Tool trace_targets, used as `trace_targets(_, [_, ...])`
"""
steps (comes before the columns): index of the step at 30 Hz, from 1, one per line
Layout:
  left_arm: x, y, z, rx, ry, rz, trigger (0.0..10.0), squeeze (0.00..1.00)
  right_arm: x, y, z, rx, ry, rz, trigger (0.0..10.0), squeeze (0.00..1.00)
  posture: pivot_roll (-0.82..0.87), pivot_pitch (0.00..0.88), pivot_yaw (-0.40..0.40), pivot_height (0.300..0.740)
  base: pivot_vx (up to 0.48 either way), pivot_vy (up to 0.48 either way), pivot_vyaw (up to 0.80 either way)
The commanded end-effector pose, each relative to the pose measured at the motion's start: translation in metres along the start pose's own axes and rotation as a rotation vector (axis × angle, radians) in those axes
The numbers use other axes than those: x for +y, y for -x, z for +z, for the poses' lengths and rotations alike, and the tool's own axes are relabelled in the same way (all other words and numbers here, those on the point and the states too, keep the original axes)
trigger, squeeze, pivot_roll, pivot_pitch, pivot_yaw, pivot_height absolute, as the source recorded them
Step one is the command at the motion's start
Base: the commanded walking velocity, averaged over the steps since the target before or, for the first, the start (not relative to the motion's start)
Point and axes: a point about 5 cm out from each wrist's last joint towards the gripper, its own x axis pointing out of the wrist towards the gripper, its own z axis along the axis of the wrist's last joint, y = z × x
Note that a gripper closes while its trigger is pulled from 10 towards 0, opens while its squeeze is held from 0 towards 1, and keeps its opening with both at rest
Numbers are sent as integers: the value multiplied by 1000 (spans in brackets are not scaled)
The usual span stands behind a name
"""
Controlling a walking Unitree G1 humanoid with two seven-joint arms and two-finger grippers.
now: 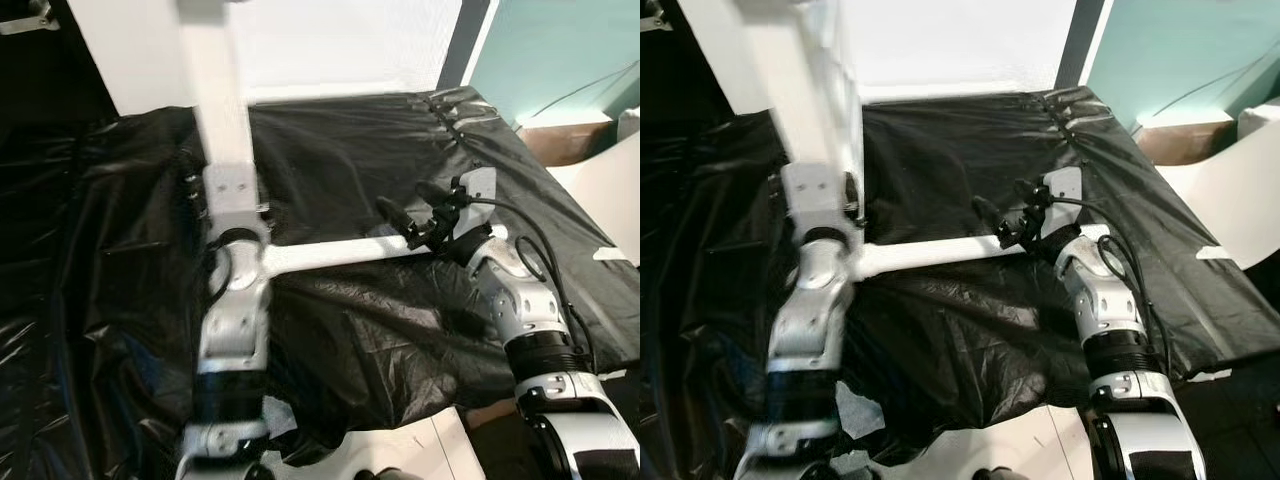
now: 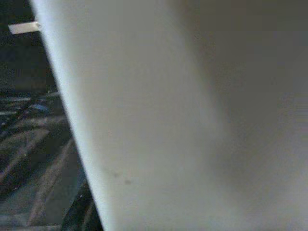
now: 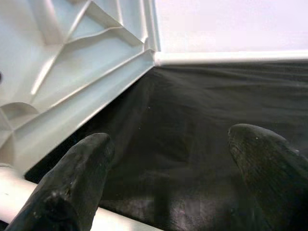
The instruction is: Building children table
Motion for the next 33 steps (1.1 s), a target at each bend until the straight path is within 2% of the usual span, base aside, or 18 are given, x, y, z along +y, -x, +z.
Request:
trace_targets(1, [26,5,14,-66,-23,100,0,0,1,3,-5,20,-10,7,10000,0,152,84,-53,740,0,0,0])
trace_targets(4, [53,18,29,-133,-55,95,0,0,2,-1,-5,30,-12,27,10000,0,171,80,-65,740,0,0,0])
trace_targets(8, [72,32,40,-162,-109,112,0,0,2,-2,-5,34,-7,37,10000,0,183,77,-76,740,0,0,0])
trace_targets(9, [76,38,43,-170,-118,103,0,0,1,-3,-6,37,-7,39,10000,0,190,80,-80,740,0,0,0])
trace_targets(10, [80,50,47,-185,-140,52,0,0,1,-3,-6,44,-5,45,10000,0,204,83,-92,740,0,0,0])
trace_targets(11, [80,58,46,-189,-132,0,0,0,1,-4,-7,49,-3,51,10000,0,206,84,-94,740,0,0,0])
trace_targets(13, [79,66,40,-160,-167,-79,275,0,1,-6,-7,55,2,58,10000,0,216,90,-105,740,0,0,0])
trace_targets(14, [79,70,37,-140,-182,-110,1294,0,1,-6,-7,58,5,62,10000,0,217,90,-105,740,0,0,0])
trace_targets(15, [80,80,35,-112,-202,-154,0,0,0,-7,-7,62,7,67,10000,0,221,94,-111,740,0,0,0])
trace_targets(19, [87,95,39,-92,-233,-199,0,0,-2,-8,-7,71,15,76,10000,0,235,96,-120,740,0,0,0])
trace_targets(20, [95,102,40,-79,-249,-178,0,0,-2,-9,-7,75,16,79,10000,0,240,97,-124,740,0,0,0])
trace_targets(22, [97,106,40,-71,-250,-160,0,0,-2,-10,-7,77,16,83,10000,0,245,99,-127,740,0,0,0])
trace_targets(23, [94,107,37,-48,-229,-151,10000,0,-1,-11,-8,79,17,87,10000,0,249,98,-131,740,0,0,0])
trace_targets(24, [91,107,36,-42,-213,-150,10000,0,0,-13,-8,80,16,91,10000,0,252,97,-134,740,0,0,0])
trace_targets(25, [87,107,35,-40,-191,-146,10000,145,1,-14,-8,80,16,95,10000,0,251,96,-133,740,0,0,0])
trace_targets(29, [83,106,34,-40,-171,-142,10000,145,2,-15,-9,80,15,99,10000,0,251,96,-133,740,0,0,0])
trace_targets(30, [81,106,34,-42,-156,-145,10000,1000,2,-15,-9,80,15,101,10000,0,249,95,-130,740,0,0,0])
trace_targets(33, [78,106,34,-39,-144,-160,10000,1000,3,-15,-9,79,14,101,10000,0,249,94,-128,740,0,0,0])
